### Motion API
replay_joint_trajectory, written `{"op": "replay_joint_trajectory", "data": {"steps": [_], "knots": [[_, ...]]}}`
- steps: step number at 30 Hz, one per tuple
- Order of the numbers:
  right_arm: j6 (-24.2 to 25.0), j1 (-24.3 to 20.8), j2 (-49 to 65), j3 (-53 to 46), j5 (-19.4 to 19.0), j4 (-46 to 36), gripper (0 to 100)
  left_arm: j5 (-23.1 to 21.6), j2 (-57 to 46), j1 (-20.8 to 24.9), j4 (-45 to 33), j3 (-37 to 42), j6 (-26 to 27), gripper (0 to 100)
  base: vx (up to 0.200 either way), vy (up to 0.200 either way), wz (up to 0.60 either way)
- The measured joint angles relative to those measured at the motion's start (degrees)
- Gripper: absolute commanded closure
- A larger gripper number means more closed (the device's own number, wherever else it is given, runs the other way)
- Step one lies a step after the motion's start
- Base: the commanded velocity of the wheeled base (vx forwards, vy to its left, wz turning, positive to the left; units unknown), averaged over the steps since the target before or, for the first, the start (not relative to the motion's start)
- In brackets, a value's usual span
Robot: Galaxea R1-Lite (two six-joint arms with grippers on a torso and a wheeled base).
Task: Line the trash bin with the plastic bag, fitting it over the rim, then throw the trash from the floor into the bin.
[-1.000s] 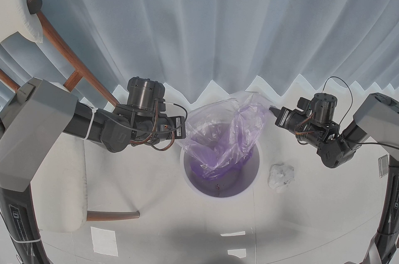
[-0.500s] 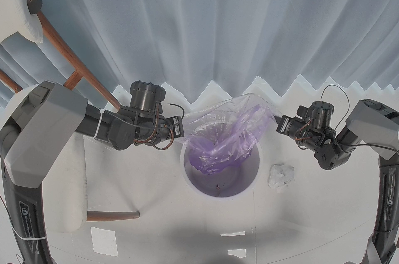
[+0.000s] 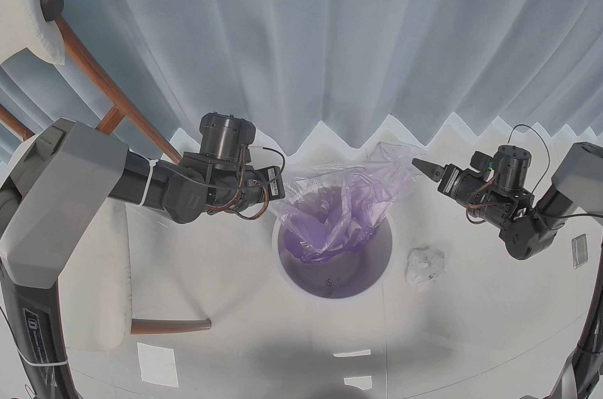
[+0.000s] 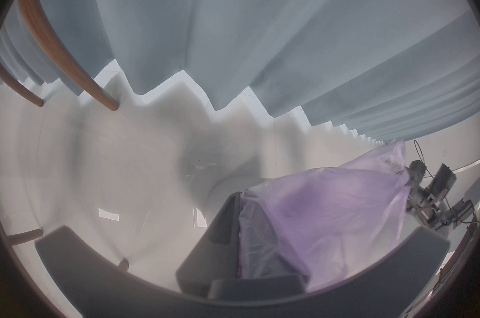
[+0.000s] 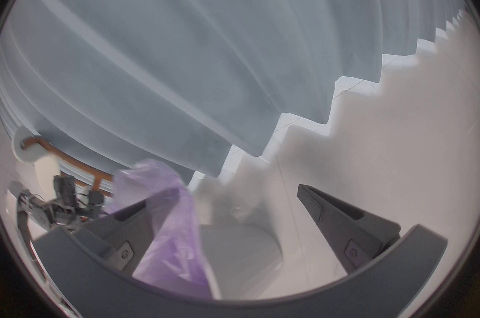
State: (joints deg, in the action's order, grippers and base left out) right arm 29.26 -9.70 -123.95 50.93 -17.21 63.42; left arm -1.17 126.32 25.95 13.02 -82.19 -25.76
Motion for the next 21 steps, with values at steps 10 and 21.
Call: {"op": "replay_joint_trajectory", "data": {"steps": [10,21], "knots": [[5.23,-8.55,14.62,-13.51,-0.16,-0.9,0,1.46,-2.01,0.74,0.26,0.33,0.26,100,0.0,0.0,0.0],[6.9,-21.21,17.68,-18.25,5.1,-3.83,0,1.68,-2.65,1.05,0.39,0.38,0.3,100,0.0,0.0,0.0]]}}
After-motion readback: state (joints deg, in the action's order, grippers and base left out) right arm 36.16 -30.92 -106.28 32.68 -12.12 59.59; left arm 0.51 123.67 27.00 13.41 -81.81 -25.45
